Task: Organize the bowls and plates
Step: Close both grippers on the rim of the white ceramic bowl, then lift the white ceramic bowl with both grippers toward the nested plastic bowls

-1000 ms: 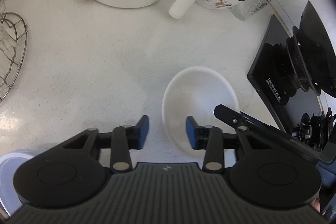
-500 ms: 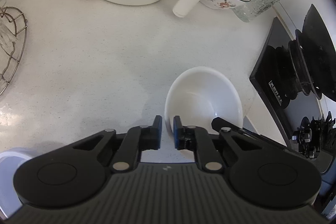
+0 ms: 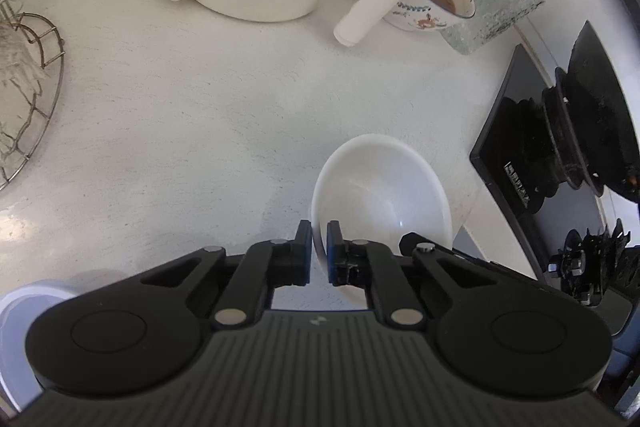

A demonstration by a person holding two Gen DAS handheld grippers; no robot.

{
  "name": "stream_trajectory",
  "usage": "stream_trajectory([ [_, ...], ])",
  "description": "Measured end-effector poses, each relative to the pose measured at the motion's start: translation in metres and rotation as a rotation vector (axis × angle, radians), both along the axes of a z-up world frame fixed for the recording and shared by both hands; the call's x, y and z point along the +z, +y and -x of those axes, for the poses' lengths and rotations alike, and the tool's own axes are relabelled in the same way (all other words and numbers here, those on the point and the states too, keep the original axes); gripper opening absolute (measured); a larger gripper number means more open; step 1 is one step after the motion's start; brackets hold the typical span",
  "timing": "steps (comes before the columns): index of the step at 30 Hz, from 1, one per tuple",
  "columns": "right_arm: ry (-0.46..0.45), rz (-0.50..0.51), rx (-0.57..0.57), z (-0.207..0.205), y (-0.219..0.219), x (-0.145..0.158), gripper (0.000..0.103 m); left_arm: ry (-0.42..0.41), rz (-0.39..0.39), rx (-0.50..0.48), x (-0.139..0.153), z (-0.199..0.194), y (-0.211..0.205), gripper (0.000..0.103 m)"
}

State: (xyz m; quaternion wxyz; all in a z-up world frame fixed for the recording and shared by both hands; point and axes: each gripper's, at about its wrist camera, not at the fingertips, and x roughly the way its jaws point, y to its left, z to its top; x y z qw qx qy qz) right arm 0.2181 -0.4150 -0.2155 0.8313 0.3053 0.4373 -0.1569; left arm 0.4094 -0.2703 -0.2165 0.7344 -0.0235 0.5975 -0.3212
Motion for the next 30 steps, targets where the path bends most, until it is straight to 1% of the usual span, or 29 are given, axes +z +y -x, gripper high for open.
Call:
stream_trajectory([
  [4, -0.016, -0.015, -0.004, 0.002, 0.003, 0.011, 0.015, -0.007, 0.018, 0.001, 0.012, 0.000, 0.009, 0.009],
  [10, -0.058, -0.023, -0.013, 0.003, 0.010, 0.036, 0.016, -0.020, 0.057, 0.017, 0.033, 0.001, 0.023, 0.009],
  [13, -0.070, -0.024, -0.007, 0.000, 0.013, 0.047, 0.016, -0.019, 0.072, 0.032, 0.042, 0.001, 0.031, 0.009],
  [21, -0.103, -0.019, 0.031, -0.004, 0.027, 0.072, 0.016, -0.055, 0.118, 0.074, 0.073, 0.006, 0.059, 0.009],
  [25, -0.117, -0.015, 0.050, -0.005, 0.034, 0.080, 0.016, -0.054, 0.149, 0.102, 0.084, 0.011, 0.074, 0.009],
  [30, -0.127, -0.017, 0.066, -0.006, 0.042, 0.088, 0.016, -0.072, 0.161, 0.125, 0.094, 0.019, 0.088, 0.009],
])
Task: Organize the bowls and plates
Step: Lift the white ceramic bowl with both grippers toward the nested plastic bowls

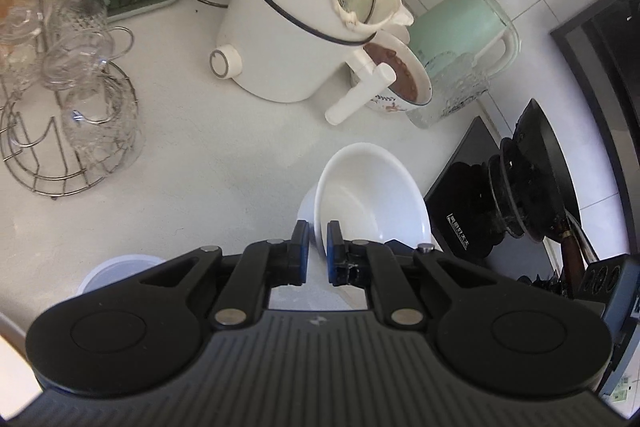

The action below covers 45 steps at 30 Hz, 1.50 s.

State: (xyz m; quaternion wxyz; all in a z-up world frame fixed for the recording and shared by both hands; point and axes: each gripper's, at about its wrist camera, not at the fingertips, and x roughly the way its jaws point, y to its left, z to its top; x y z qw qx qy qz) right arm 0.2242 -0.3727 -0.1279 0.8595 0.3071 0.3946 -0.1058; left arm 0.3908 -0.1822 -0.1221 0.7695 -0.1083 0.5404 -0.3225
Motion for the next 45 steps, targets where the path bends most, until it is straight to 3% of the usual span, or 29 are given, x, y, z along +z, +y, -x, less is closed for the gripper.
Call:
stream_trajectory([
  [9, -0.001, -0.058, 0.062, -0.004, 0.016, 0.010, 0.016, -0.034, -0.011, 0.041, 0.019, 0.009, 0.029, 0.009],
  [26, 0.057, -0.070, 0.208, -0.024, 0.057, -0.003, 0.018, -0.005, -0.007, 0.148, 0.007, 0.018, 0.087, 0.010],
  [33, 0.084, -0.032, 0.307, -0.039, 0.079, -0.014, 0.018, -0.008, -0.061, 0.199, -0.005, 0.022, 0.102, 0.010],
  [45, 0.154, -0.043, 0.437, -0.052, 0.105, -0.032, 0.019, 0.034, -0.079, 0.275, -0.024, 0.034, 0.135, 0.010],
])
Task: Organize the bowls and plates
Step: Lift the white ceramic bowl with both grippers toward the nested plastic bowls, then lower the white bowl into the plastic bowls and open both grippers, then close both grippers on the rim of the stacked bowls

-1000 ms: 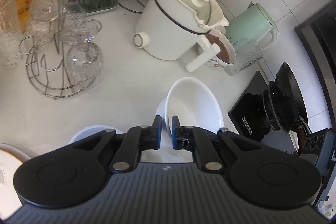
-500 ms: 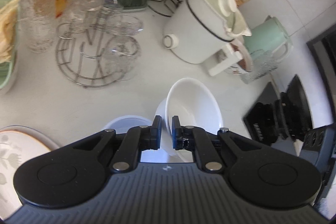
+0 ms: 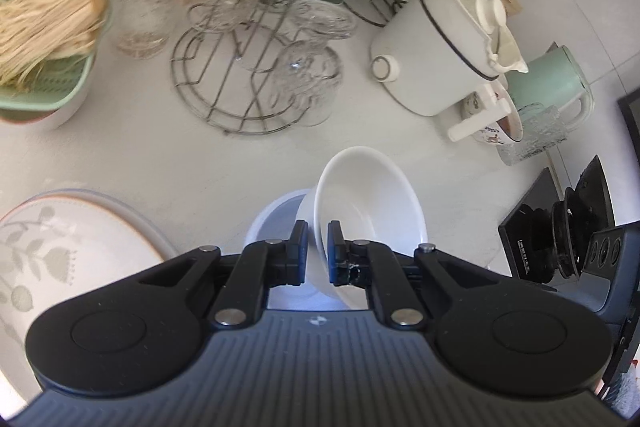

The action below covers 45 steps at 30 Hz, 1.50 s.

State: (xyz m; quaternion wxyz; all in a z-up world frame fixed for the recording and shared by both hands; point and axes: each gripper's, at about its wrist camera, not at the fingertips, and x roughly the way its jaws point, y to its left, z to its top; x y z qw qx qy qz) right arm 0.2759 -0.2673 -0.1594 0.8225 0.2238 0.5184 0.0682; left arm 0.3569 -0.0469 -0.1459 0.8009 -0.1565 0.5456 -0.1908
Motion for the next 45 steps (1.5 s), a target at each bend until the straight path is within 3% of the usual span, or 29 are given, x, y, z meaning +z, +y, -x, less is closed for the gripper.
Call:
stream_trajectory([
  [7, 0.027, 0.011, 0.069, -0.002, 0.011, -0.004, 0.019, 0.045, -0.020, 0.018, -0.009, 0.004, 0.014, 0.010],
  [16, 0.000, 0.004, 0.048, 0.000, 0.007, 0.001, 0.020, 0.076, -0.022, 0.076, -0.015, 0.003, 0.023, 0.012],
  [18, -0.006, -0.021, 0.021, 0.001, 0.000, 0.001, 0.038, 0.076, -0.027, 0.088, -0.015, 0.003, 0.024, 0.021],
  [20, -0.006, -0.048, -0.009, 0.002, -0.009, -0.001, 0.049, 0.069, -0.028, 0.097, -0.015, 0.003, 0.025, 0.034],
  [23, 0.016, -0.084, -0.053, 0.000, -0.019, -0.009, 0.049, 0.065, -0.023, 0.103, -0.014, 0.004, 0.026, 0.040],
  [37, 0.140, -0.208, -0.076, -0.024, -0.014, -0.064, 0.046, 0.081, -0.026, 0.110, -0.016, 0.007, 0.026, 0.040],
  [45, 0.179, -0.253, -0.096, -0.026, -0.013, -0.076, 0.029, 0.071, -0.031, 0.108, -0.016, 0.002, 0.025, 0.040],
])
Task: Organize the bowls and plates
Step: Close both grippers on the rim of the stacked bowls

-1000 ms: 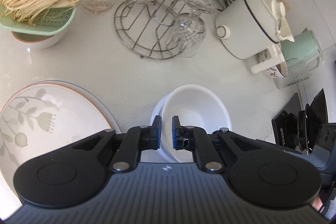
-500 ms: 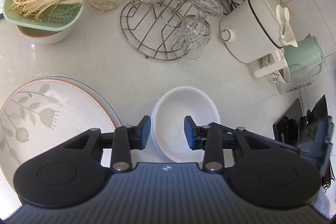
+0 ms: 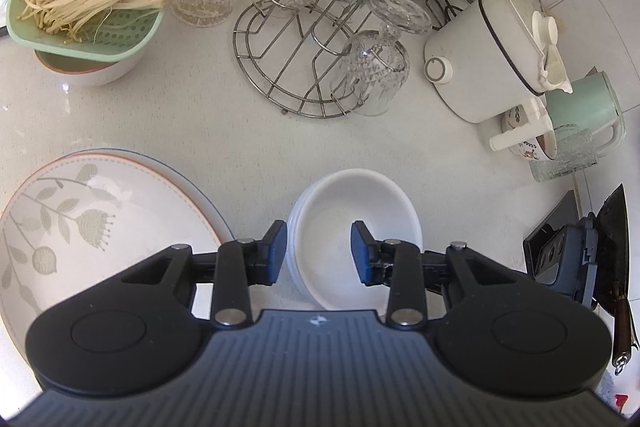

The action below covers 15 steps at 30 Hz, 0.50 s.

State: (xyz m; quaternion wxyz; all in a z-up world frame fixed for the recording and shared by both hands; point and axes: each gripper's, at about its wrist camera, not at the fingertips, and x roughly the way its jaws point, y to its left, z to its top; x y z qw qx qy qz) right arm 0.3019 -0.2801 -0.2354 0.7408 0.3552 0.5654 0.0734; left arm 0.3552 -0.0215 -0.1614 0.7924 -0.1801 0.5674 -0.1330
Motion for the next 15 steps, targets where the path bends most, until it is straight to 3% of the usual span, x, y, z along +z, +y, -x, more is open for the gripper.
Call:
stream_trajectory([
  [5, 0.017, 0.017, -0.009, 0.003, -0.006, 0.002, 0.022, -0.012, 0.013, -0.046, 0.002, -0.005, -0.010, 0.046],
  [15, -0.004, 0.111, -0.046, 0.018, -0.028, 0.019, 0.018, -0.013, 0.004, -0.130, -0.006, -0.012, -0.040, 0.047],
])
